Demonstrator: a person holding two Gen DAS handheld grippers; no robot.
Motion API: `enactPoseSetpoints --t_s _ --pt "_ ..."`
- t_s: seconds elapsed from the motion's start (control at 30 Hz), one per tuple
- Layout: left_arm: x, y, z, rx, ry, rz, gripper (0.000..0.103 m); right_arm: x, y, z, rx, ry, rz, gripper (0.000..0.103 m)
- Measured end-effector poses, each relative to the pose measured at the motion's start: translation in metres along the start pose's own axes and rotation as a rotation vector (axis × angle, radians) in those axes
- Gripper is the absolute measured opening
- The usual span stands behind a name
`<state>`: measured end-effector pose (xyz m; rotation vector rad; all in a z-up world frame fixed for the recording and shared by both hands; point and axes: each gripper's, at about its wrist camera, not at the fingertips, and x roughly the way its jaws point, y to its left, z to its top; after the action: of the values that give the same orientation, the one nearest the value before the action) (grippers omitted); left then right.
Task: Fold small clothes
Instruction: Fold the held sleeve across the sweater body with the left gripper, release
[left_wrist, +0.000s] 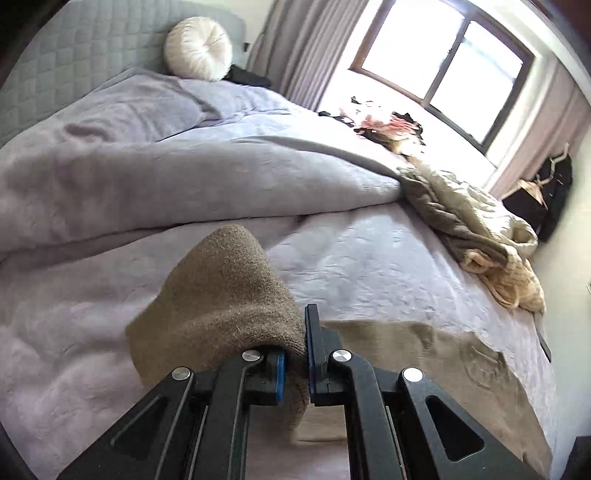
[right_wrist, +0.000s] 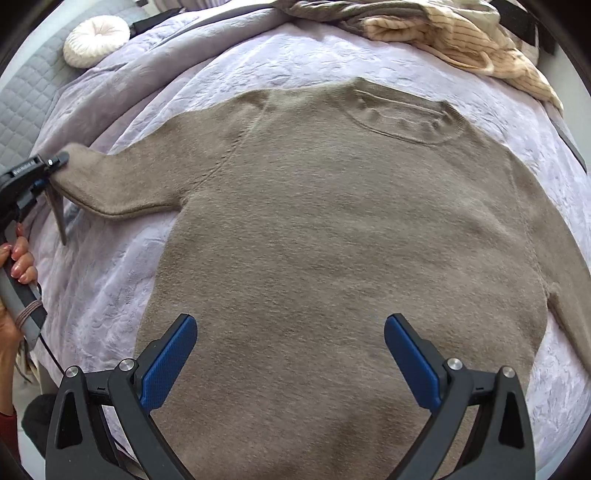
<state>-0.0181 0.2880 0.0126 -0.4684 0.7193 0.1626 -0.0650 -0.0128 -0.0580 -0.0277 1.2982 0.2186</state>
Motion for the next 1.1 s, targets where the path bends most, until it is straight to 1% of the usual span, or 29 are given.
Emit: enactPoseSetpoints --t_s 0.07,0.13,0.2,0.3,0.37,0.43,0.47,0.5,0.57,0.6,0.63,0.67,0.7,0.8,0.83,0.9,1.0,1.03,1.1 --pt "0.000 -0.041 0.000 0.047 0.011 -0.087 0.010 -0.004 -0.017 -0.002 0.034 -0.011 -0.002 0.102" --pt "0.006 -0.082 -0.006 0.108 0.033 -0.153 0.010 -0.009 -0.034 -0.005 0.070 -0.021 -0.005 0.102" --pt "0.017 -0.129 -0.019 0.181 0.070 -0.216 0.010 -0.013 -0.054 -0.009 0.107 -0.031 -0.011 0.102" --pt "0.037 -0.188 -0.050 0.272 0.150 -0.290 0.010 -0.016 -0.084 -0.016 0.169 -0.036 -0.026 0.102" --pt "0.051 -0.218 -0.075 0.338 0.204 -0.315 0.010 -0.015 -0.106 -0.023 0.210 -0.027 -0.034 0.102" --pt "0.065 -0.240 -0.103 0.406 0.267 -0.320 0.010 -0.012 -0.123 -0.029 0.240 -0.014 -0.045 0.102" --pt "0.071 -0.245 -0.114 0.431 0.289 -0.303 0.010 -0.010 -0.129 -0.032 0.251 -0.008 -0.052 0.102" --pt "0.077 -0.250 -0.126 0.463 0.301 -0.269 0.010 -0.009 -0.135 -0.034 0.263 -0.002 -0.059 0.102" --pt "0.083 -0.254 -0.141 0.516 0.326 -0.231 0.011 -0.006 -0.147 -0.039 0.285 0.005 -0.066 0.102" --pt "0.083 -0.254 -0.144 0.525 0.333 -0.223 0.024 -0.006 -0.151 -0.040 0.290 0.006 -0.069 0.102" --pt "0.082 -0.252 -0.145 0.524 0.337 -0.215 0.059 -0.005 -0.154 -0.040 0.292 0.005 -0.073 0.102" --pt "0.077 -0.248 -0.143 0.513 0.328 -0.201 0.076 -0.005 -0.156 -0.039 0.290 0.003 -0.078 0.101" --pt "0.068 -0.244 -0.139 0.510 0.300 -0.183 0.087 -0.005 -0.158 -0.037 0.287 -0.001 -0.084 0.101" --pt "0.041 -0.227 -0.119 0.533 0.232 -0.143 0.087 -0.009 -0.157 -0.025 0.258 -0.033 -0.104 0.101" --pt "0.034 -0.218 -0.112 0.531 0.208 -0.116 0.087 -0.013 -0.153 -0.016 0.231 -0.055 -0.115 0.101" --pt "0.021 -0.189 -0.099 0.526 0.175 -0.037 0.087 -0.018 -0.140 0.002 0.158 -0.099 -0.124 0.101" --pt "0.015 -0.140 -0.089 0.516 0.187 0.075 0.087 -0.024 -0.105 0.030 0.003 -0.173 -0.132 0.102" --pt "0.016 -0.126 -0.090 0.525 0.200 0.112 0.087 -0.021 -0.084 0.048 -0.090 -0.206 -0.137 0.102" --pt "0.023 -0.102 -0.095 0.551 0.248 0.193 0.087 -0.010 -0.050 0.068 -0.234 -0.230 -0.157 0.102"
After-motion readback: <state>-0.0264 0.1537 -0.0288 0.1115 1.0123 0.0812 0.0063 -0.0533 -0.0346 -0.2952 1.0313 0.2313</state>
